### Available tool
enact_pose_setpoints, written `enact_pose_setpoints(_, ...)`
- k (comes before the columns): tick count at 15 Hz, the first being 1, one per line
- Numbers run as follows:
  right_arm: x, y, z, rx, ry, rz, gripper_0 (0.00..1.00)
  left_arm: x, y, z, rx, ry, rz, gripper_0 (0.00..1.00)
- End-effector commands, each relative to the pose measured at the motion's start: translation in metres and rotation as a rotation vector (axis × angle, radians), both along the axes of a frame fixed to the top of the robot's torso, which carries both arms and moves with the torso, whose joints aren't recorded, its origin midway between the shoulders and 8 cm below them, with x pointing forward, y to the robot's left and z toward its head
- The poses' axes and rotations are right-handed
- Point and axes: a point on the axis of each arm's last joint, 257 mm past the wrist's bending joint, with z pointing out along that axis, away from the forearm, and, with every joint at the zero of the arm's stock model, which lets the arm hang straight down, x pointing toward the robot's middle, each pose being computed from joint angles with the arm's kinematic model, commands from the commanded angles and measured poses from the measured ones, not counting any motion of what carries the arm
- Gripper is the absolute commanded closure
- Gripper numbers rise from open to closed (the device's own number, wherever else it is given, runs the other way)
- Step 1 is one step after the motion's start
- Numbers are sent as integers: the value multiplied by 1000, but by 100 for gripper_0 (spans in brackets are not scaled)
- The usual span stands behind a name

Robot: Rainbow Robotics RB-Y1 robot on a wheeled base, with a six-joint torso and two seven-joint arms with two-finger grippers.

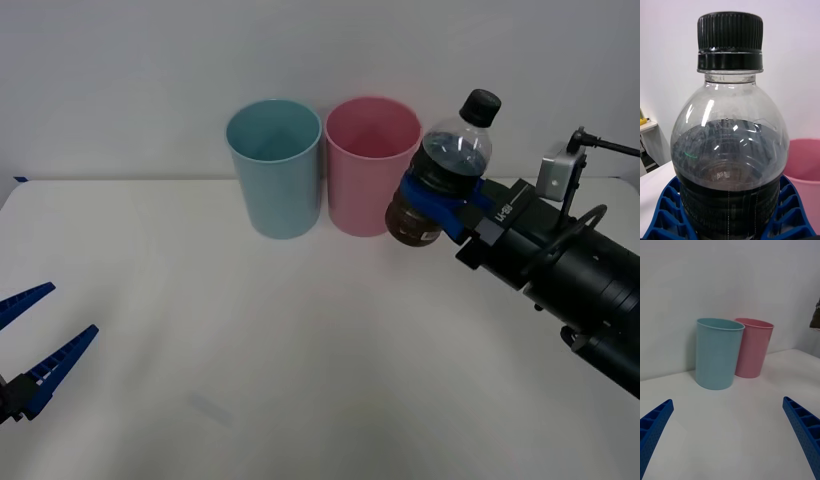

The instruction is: Grasp the object on the table and drop it into the matching bin: aluminum can to the light blue bin, PET bottle to the pink bin.

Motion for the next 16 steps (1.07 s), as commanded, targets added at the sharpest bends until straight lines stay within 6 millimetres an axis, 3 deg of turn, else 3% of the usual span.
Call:
enact_pose_setpoints(1, 12, -5, 19, -24, -34, -17, 100, 0, 0, 0, 0, 0, 0, 0)
enact_pose_setpoints(6, 46, -9, 47, -79, -81, -22, 100, 0, 0, 0, 0, 0, 0, 0)
enact_pose_setpoints(16, 140, 13, 53, -179, -76, -50, 100, 0, 0, 0, 0, 0, 0, 0)
